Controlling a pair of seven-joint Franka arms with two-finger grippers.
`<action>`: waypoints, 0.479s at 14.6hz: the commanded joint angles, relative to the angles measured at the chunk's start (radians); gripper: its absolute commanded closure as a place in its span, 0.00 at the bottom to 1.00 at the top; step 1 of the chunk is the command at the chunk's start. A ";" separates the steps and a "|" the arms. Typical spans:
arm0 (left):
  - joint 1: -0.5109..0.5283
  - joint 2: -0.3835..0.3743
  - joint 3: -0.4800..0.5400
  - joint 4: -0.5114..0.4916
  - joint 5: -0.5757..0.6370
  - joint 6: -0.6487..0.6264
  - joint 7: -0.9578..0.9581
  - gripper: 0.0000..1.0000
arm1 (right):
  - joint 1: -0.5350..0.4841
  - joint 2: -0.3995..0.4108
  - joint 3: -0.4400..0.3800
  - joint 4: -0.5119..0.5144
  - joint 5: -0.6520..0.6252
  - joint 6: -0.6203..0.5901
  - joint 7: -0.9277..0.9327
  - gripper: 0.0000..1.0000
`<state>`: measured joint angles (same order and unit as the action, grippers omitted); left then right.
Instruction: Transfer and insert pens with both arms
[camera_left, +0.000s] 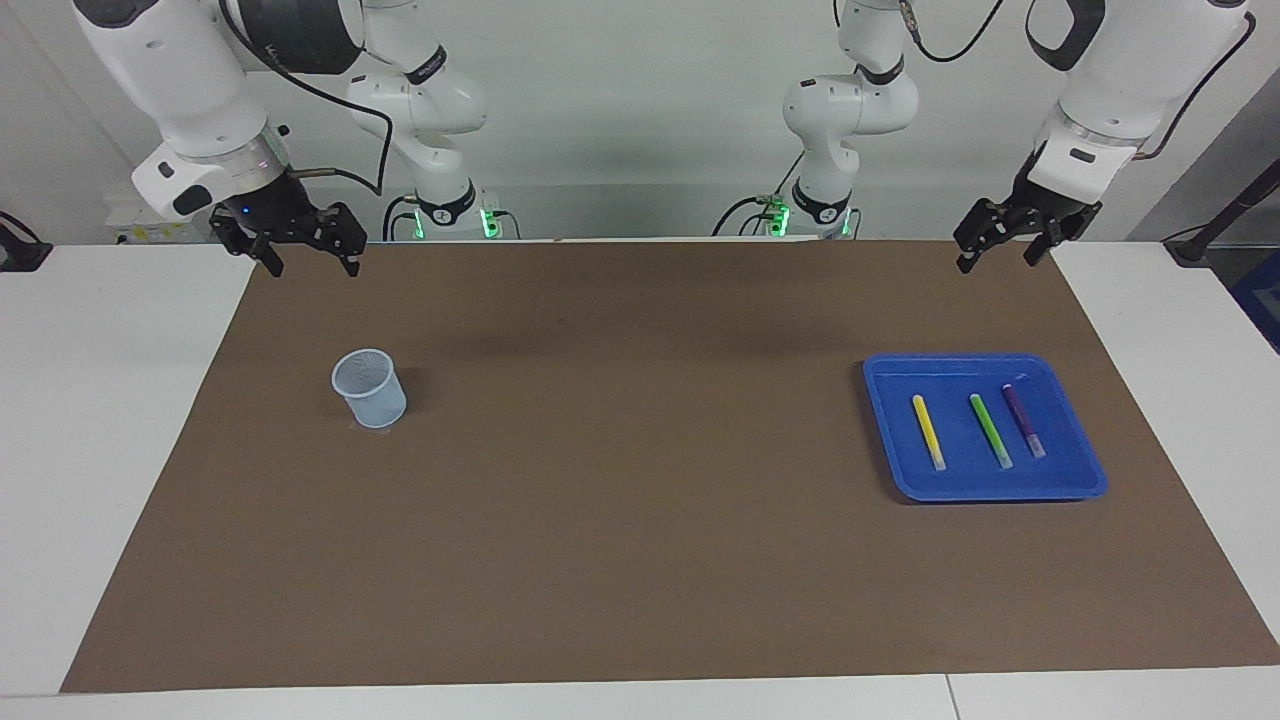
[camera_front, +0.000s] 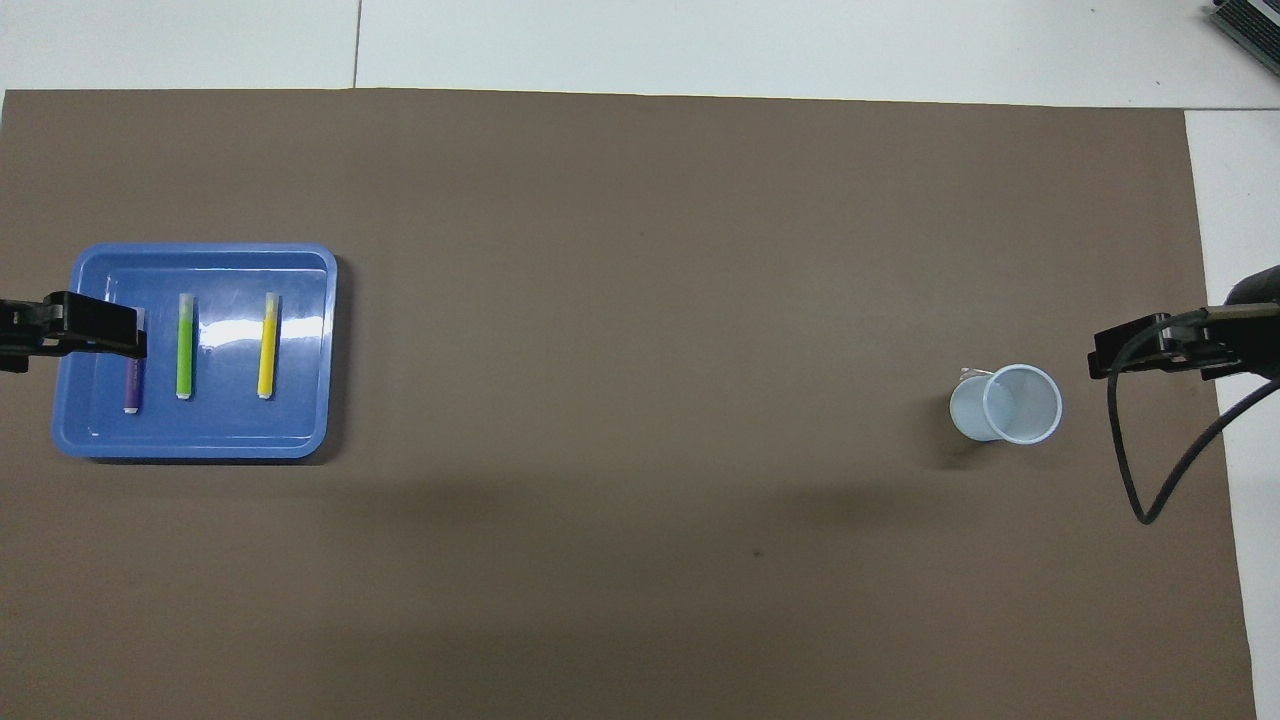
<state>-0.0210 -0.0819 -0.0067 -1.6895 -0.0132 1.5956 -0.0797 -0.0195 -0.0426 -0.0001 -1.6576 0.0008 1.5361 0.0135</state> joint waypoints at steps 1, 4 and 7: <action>0.006 -0.056 -0.003 -0.079 -0.011 0.032 -0.012 0.00 | -0.011 -0.014 0.005 -0.013 0.019 -0.002 -0.020 0.00; 0.009 -0.105 -0.001 -0.218 -0.011 0.144 -0.009 0.00 | -0.011 -0.014 0.005 -0.011 0.019 -0.002 -0.018 0.00; 0.010 -0.104 0.001 -0.286 -0.011 0.193 0.003 0.00 | -0.011 -0.014 0.005 -0.011 0.019 -0.001 -0.018 0.00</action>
<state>-0.0199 -0.1451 -0.0048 -1.8880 -0.0134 1.7285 -0.0818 -0.0195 -0.0426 -0.0001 -1.6576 0.0008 1.5361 0.0135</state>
